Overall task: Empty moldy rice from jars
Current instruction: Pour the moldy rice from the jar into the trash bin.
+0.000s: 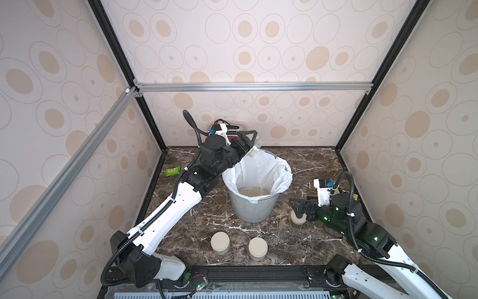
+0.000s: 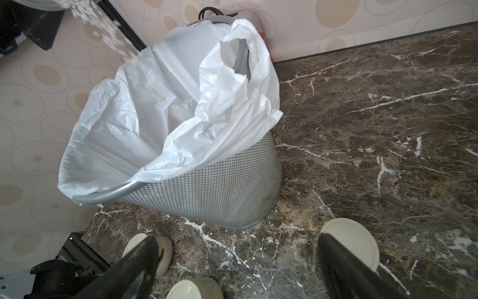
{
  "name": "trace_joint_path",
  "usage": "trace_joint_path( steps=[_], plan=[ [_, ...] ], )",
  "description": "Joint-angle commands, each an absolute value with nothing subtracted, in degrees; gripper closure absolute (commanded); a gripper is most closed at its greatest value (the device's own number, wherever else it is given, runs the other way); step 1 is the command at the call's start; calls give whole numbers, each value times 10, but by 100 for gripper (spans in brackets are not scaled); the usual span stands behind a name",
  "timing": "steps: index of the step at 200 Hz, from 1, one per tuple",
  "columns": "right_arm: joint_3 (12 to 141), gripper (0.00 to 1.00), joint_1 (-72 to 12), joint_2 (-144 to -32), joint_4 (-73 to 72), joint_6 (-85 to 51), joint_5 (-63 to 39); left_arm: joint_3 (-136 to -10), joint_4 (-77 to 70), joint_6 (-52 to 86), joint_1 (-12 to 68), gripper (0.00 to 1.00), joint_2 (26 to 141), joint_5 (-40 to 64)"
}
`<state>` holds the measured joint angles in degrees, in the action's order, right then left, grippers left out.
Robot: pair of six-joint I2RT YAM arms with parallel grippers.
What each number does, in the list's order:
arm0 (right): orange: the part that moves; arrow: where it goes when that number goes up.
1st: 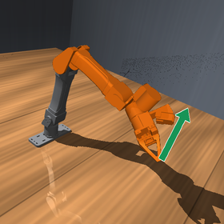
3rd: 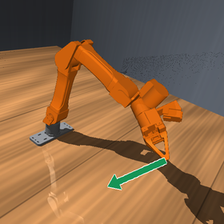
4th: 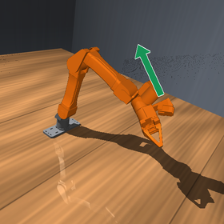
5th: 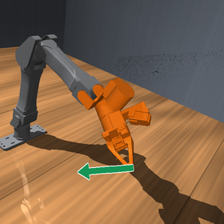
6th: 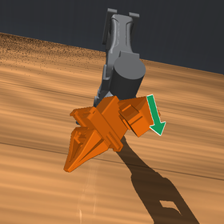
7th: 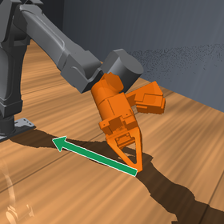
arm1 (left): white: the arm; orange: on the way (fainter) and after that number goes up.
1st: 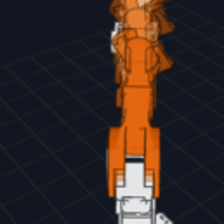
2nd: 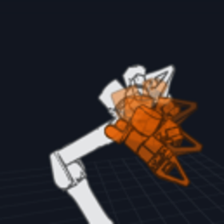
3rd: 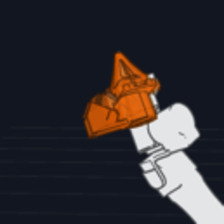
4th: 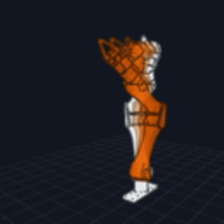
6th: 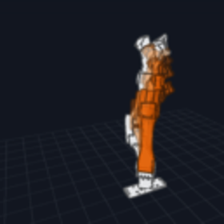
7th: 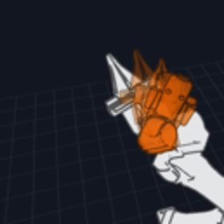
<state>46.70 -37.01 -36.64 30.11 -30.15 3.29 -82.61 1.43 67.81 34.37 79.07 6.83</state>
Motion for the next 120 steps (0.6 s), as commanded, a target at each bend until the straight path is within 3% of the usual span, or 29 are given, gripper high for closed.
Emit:
trace_joint_path(
  steps=[1, 120],
  plan=[
    [446, 2, -372, -357, 285, -322, 24, -849, 0, 653, 341, 53, 778, 73],
    [416, 2, -371, -348, 261, -347, 14, -862, 19, 616, 341, 53, 773, 70]
  ],
)
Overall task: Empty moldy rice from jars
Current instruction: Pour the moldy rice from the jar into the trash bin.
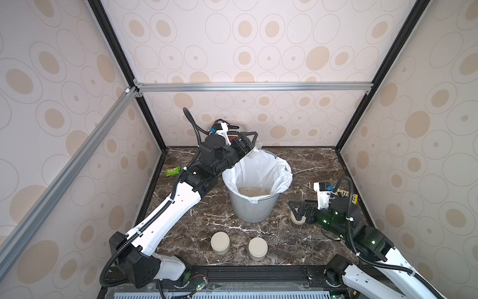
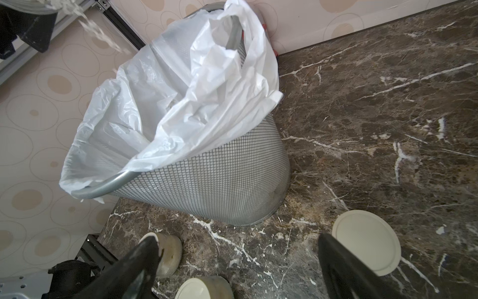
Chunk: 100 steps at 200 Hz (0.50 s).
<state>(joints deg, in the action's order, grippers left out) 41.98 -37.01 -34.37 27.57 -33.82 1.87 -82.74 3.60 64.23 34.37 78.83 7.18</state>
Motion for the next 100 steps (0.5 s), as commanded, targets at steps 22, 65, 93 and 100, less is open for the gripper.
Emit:
trace_joint_path(
  steps=[22, 65, 93, 100],
  plan=[
    [419, 2, -371, -354, 265, -345, 12, -848, 18, 622, 341, 53, 771, 72],
    [417, 2, -371, -353, 260, -349, 12, -871, 14, 616, 341, 52, 779, 75],
    [414, 2, -372, -351, 263, -350, 15, -860, 20, 613, 341, 53, 779, 82],
    [412, 2, -371, -350, 263, -351, 16, -852, 18, 617, 341, 53, 776, 77]
  ],
)
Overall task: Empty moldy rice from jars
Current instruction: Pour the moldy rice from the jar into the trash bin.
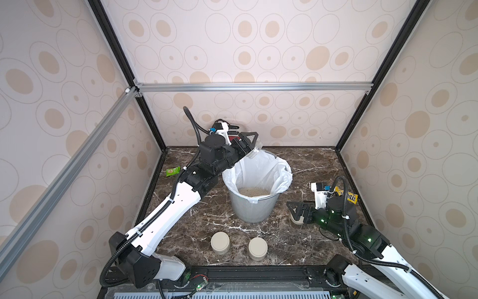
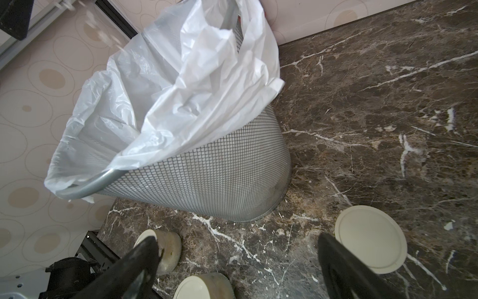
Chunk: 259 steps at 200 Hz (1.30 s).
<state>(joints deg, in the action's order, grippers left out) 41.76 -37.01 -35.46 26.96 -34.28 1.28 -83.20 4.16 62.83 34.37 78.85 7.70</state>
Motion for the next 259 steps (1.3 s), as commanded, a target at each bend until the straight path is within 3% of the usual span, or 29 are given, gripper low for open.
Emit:
trace_joint_path(
  steps=[1, 177, 207, 259],
  plan=[
    [413, 2, -371, -350, 263, -351, 15, -850, 18, 617, 340, 53, 775, 77],
    [405, 2, -371, -336, 272, -354, 25, -847, 36, 587, 341, 53, 772, 77],
    [403, 2, -372, -326, 279, -355, 30, -896, 67, 551, 342, 53, 781, 75],
    [396, 2, -372, -312, 286, -363, 34, -867, 90, 511, 353, 54, 761, 38]
  ],
)
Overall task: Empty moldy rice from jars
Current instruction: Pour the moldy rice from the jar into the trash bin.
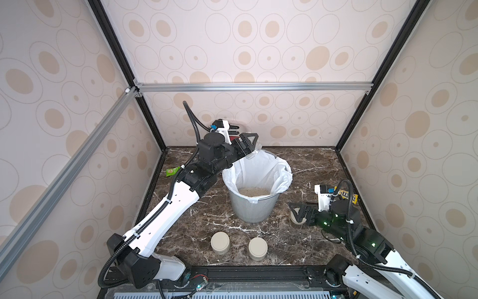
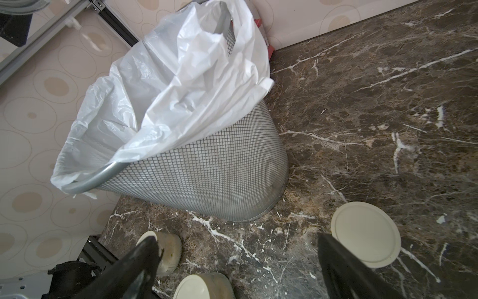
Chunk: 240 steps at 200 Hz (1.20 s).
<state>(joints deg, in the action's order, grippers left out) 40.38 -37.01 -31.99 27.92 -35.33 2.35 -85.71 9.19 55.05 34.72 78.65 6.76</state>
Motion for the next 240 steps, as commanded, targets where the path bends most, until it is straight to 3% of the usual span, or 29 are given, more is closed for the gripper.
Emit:
trace_joint_path(
  steps=[1, 98, 154, 240],
  plan=[
    [395, 2, -371, -311, 286, -363, 34, -867, 91, 510, 353, 54, 761, 38],
    [397, 2, -371, -317, 283, -369, 30, -897, 107, 467, 353, 53, 768, 33],
    [401, 2, -372, -321, 283, -368, 29, -991, 125, 423, 353, 53, 810, 45],
    [394, 2, -372, -324, 278, -372, 28, -967, 140, 400, 357, 53, 805, 53]
  ],
)
